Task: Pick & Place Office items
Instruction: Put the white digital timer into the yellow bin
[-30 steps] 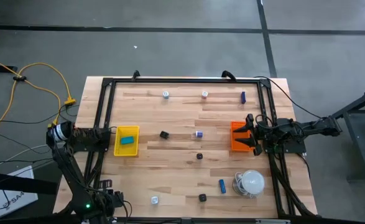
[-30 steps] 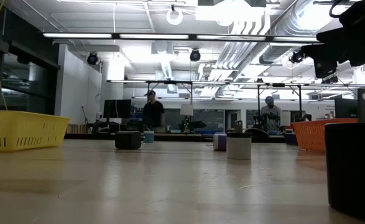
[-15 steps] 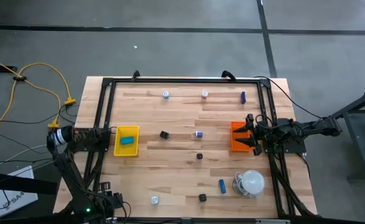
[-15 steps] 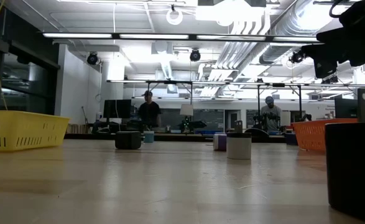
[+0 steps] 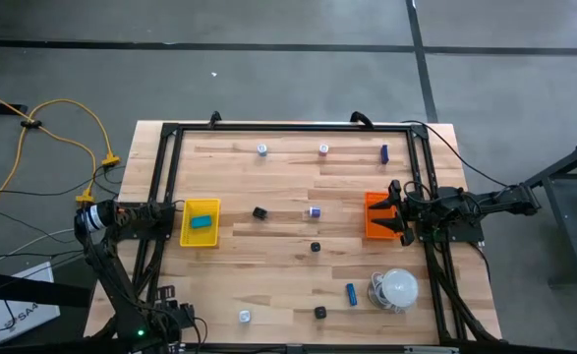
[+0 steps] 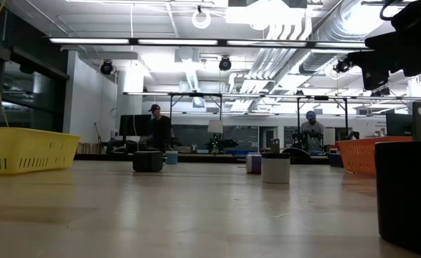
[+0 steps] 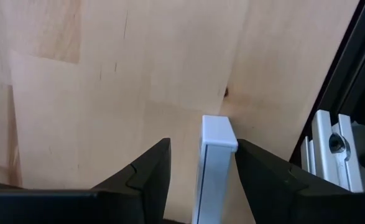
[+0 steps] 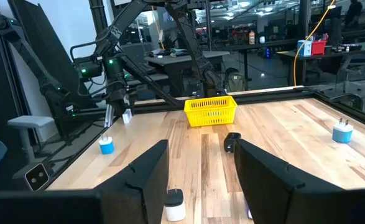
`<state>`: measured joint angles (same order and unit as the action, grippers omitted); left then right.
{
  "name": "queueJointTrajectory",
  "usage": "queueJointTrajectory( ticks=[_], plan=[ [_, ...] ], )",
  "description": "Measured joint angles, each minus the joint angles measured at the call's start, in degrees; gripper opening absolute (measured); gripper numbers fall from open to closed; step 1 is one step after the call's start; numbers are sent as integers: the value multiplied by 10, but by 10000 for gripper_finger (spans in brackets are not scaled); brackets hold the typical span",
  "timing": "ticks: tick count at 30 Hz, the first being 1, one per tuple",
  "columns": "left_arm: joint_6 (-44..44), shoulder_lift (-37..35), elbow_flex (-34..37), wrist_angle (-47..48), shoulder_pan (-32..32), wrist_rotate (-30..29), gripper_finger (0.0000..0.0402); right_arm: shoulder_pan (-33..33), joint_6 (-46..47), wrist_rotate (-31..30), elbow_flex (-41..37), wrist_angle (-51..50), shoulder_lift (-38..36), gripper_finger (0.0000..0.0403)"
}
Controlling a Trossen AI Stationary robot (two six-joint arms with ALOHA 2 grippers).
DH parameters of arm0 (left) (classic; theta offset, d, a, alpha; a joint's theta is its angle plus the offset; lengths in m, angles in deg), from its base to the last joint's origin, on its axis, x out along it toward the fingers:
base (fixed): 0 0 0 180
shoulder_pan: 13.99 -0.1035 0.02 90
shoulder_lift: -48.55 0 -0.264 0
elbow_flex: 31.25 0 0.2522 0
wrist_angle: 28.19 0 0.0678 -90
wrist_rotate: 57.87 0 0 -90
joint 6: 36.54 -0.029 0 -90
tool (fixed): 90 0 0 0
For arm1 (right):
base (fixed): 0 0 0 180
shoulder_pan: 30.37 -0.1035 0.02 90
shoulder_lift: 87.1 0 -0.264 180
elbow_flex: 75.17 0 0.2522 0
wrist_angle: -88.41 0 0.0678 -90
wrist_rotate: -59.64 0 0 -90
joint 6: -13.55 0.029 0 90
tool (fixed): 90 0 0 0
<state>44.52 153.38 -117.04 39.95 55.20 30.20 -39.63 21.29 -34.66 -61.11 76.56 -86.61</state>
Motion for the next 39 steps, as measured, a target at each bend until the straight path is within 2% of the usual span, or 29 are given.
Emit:
queueJointTrajectory(
  ticks=[8, 29, 39],
  plan=[
    [0, 0, 0, 1, 0, -1, 162, 0, 0, 0, 0, 0, 0, 169],
    [-1, -1, 0, 3, 0, 3, 49, 0, 0, 0, 0, 0, 0, 169],
    [-1, -1, 0, 3, 0, 6, 52, 0, 0, 0, 0, 0, 0, 169]
  ],
)
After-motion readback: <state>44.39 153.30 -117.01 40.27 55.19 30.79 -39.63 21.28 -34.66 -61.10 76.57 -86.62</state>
